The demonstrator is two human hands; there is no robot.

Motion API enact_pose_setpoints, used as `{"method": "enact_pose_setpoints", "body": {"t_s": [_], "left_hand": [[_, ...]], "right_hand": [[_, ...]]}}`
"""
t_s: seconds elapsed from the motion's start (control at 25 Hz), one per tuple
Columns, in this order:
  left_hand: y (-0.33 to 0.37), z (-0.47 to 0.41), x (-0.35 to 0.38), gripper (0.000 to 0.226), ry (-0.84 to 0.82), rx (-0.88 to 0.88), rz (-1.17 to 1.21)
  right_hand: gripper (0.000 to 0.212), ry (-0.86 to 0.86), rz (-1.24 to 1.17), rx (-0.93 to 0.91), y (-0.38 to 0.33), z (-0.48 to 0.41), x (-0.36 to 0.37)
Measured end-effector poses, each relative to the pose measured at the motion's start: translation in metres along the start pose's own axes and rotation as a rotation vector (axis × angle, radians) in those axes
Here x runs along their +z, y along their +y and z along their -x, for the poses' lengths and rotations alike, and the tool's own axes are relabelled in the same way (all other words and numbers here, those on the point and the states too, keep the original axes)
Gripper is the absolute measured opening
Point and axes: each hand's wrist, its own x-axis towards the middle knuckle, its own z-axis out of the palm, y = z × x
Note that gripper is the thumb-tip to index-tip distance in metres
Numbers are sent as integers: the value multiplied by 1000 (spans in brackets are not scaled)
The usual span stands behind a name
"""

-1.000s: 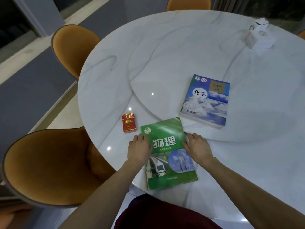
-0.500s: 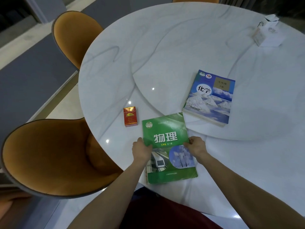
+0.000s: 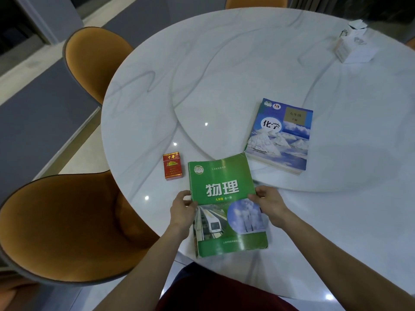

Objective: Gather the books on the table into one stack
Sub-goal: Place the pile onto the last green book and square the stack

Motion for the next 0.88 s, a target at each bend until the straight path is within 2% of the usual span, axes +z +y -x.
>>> {"method": "enact_pose_setpoints", "body": {"t_s": [0.12, 0.36, 0.76, 0.88], "left_hand": [[25, -1, -3, 24, -36, 82, 39], [88, -9, 17, 25, -162, 182, 44], [183, -49, 97, 30, -315, 236, -1], [208, -66, 125, 31, -351, 244, -32]], "right_hand": [[8, -37, -168, -21, -13, 5, -13], [20, 18, -300, -91, -46, 5, -50], [10, 228, -421, -98, -94, -20, -121], [17, 306, -428, -76, -100, -42, -139]]}}
